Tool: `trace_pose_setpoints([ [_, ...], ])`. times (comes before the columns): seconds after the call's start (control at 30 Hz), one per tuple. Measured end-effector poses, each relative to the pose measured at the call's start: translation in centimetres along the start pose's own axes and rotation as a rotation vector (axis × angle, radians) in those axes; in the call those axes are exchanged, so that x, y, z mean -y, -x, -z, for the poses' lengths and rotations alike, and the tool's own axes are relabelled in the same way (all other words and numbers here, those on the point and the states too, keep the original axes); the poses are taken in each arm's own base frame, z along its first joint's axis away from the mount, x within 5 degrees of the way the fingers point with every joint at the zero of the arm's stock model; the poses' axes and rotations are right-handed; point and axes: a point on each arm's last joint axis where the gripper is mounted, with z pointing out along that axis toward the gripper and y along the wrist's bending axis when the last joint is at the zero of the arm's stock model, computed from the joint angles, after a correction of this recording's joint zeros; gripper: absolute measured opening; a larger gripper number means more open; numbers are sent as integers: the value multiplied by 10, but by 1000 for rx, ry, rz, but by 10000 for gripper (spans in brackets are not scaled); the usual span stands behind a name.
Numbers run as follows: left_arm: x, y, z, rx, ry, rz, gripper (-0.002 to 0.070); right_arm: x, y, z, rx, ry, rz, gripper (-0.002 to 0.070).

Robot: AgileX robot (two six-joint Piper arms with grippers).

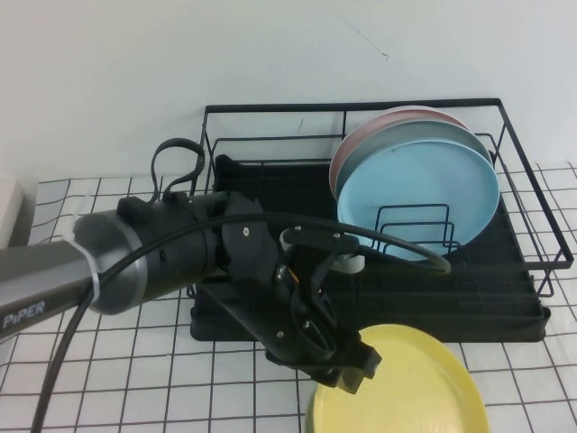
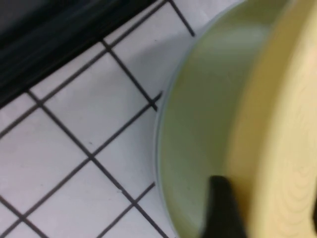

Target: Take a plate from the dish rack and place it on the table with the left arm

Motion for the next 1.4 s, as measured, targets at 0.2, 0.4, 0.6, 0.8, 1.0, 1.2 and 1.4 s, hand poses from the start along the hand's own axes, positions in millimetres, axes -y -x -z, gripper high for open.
trace_pose_setpoints([
  [0.2,-7,3,12,36,17,7,607,0,0,0,0,0,0,-1],
  [0.4,1,-1,49,115,68,-59,635,0,0,0,0,0,0,-1],
  [0.6,18,-25,111,281,99,-102,288,0,0,0,0,0,0,-1],
  [0.8,22,-71,148,441,107,-167,28,0,0,0,0,0,0,-1],
  [1.0,21,-114,171,594,126,-227,2,0,0,0,0,0,0,-1],
  [1.2,13,-164,172,575,136,-252,0,0,0,0,0,0,0,-1],
  [1.4,5,-191,159,438,153,-257,-1,0,0,0,0,0,0,-1],
])
